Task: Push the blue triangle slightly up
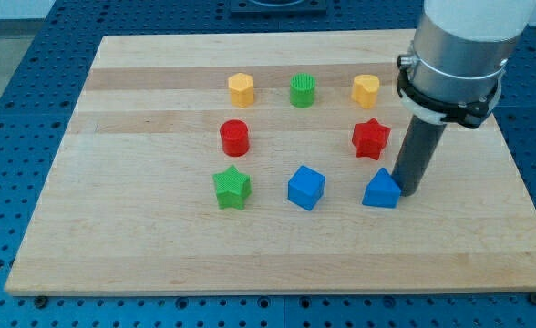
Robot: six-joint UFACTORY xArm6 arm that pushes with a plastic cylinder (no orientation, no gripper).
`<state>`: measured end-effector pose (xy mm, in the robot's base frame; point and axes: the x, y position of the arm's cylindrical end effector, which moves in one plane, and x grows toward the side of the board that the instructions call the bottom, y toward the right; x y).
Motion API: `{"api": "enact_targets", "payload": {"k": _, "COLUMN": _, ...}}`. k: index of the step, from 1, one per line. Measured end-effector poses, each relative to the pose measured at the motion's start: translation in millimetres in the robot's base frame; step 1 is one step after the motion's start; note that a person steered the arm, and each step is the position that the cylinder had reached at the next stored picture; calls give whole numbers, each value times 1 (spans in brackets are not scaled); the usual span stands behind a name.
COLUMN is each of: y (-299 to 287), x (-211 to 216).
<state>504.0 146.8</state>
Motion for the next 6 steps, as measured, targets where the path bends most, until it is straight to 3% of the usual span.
{"api": "enact_targets", "payload": {"k": 3, "y": 38, "x": 18}}
{"api": "enact_targets", "payload": {"k": 6, "y": 38, "x": 40}}
